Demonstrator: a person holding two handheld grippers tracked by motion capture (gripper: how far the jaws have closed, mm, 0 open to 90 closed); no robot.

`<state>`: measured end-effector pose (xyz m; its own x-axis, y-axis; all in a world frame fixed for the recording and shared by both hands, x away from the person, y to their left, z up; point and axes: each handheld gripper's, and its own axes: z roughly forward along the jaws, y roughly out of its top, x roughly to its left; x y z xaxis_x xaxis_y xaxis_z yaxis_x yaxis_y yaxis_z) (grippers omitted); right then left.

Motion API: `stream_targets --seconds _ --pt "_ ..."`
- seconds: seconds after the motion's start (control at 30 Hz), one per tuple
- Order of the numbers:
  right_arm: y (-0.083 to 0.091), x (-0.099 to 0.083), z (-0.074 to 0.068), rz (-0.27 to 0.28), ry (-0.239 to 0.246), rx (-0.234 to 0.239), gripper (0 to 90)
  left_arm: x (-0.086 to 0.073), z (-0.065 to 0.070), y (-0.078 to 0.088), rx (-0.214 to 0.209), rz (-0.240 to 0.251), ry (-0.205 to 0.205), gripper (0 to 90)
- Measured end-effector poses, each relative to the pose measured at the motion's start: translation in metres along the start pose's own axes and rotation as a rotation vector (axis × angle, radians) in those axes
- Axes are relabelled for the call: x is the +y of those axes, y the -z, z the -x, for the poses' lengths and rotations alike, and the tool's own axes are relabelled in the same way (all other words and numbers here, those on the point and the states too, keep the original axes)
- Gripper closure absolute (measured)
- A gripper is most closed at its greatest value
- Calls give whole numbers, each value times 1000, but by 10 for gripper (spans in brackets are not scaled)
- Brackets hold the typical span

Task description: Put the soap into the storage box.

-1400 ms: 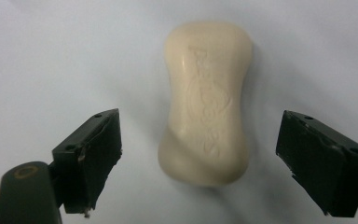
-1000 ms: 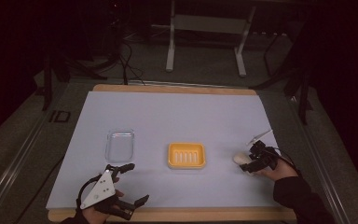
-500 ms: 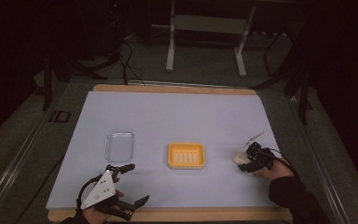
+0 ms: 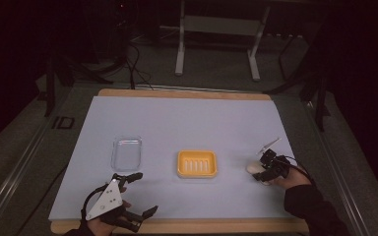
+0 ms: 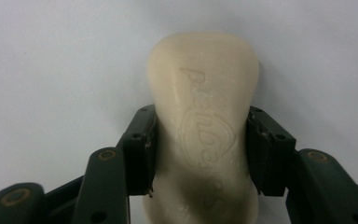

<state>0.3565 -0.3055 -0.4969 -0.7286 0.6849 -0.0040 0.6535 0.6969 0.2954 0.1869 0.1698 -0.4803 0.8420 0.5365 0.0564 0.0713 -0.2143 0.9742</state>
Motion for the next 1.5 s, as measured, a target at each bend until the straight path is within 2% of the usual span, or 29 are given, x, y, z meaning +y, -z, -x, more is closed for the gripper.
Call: stream_targets --seconds 0.17,0.33,0.43,0.5,0.73,0.83,1.0,1.03,1.07,1.13,1.23,1.27,1.3,1.47,1.5 --pt "10 2 3 31 41 -12 496 0 0 0 3 1 -1 7" --pt "23 7 7 69 74 14 496 0 0 0 0 0 -2 7" --pt "26 9 7 78 92 6 496 0 0 0 2 2 -2 7" --pt "31 12 8 90 110 18 496 0 0 1 2 3 0 7" --pt "34 20 9 83 144 34 496 0 0 0 1 -3 -1 7" --pt "34 27 7 79 184 50 496 0 0 0 1 0 0 7" --pt "36 33 8 77 219 71 496 0 0 0 1 0 -1 8" --pt "37 34 8 76 228 78 496 0 0 0 1 1 0 7" --pt "39 37 8 79 266 89 496 0 0 0 1 1 0 7" --pt "40 38 8 78 278 98 496 0 0 0 1 1 0 7" --pt "45 42 3 77 353 122 496 0 0 0 2 1 -1 7" --pt "45 42 3 77 353 122 496 0 0 0 2 1 -1 7" --pt "46 44 2 78 367 139 496 0 0 0 2 1 0 7" --pt "48 50 -7 47 436 160 496 0 0 0 1 -1 -1 7" --pt "48 51 -8 42 433 158 496 0 0 0 1 0 -2 7"
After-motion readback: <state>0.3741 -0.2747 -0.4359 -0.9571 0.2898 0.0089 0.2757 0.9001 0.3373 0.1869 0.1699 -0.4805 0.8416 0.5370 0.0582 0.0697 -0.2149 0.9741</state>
